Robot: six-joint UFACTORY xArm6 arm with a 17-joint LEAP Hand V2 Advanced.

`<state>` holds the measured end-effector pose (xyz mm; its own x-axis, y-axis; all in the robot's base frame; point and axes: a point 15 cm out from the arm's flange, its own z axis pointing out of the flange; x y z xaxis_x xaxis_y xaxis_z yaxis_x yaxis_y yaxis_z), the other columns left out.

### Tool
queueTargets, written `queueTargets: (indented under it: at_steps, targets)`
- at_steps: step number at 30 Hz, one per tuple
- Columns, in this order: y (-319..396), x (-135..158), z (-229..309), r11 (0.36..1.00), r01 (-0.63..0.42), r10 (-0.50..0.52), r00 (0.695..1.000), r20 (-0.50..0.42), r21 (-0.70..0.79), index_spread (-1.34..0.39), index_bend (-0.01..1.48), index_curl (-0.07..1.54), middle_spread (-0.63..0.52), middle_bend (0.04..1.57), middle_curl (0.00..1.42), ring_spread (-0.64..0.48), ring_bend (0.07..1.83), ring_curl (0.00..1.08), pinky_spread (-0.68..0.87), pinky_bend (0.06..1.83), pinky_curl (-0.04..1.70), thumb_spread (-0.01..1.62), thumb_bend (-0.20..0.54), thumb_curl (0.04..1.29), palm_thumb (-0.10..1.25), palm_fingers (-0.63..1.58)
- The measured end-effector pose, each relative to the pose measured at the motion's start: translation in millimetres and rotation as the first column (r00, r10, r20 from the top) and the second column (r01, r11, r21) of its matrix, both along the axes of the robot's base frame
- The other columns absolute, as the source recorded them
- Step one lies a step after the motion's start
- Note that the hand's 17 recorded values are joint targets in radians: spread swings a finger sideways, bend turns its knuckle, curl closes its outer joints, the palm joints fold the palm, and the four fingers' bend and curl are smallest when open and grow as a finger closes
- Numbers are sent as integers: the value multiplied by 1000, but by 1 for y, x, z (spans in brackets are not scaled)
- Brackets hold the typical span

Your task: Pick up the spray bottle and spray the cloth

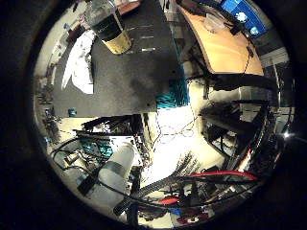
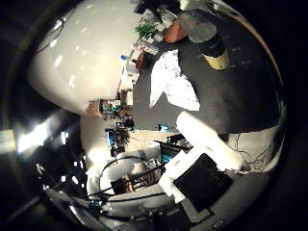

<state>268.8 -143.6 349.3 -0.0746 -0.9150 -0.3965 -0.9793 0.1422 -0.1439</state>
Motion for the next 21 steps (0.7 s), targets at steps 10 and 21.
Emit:
queueTargets:
  at_steps: [10, 21]
  targets:
    - [-13, 38, 11, 996, -31, 26, 998, 63, 78, -283, 159, 280, 37, 221, 362, 168, 279, 253, 395, 310, 301, 1118, -22, 330, 702, 256]
    - [-22, 69, 28, 990, -70, 51, 986, 156, 119, -284, 159, 282, 37, 222, 362, 182, 284, 251, 413, 315, 297, 1115, -20, 321, 677, 249]
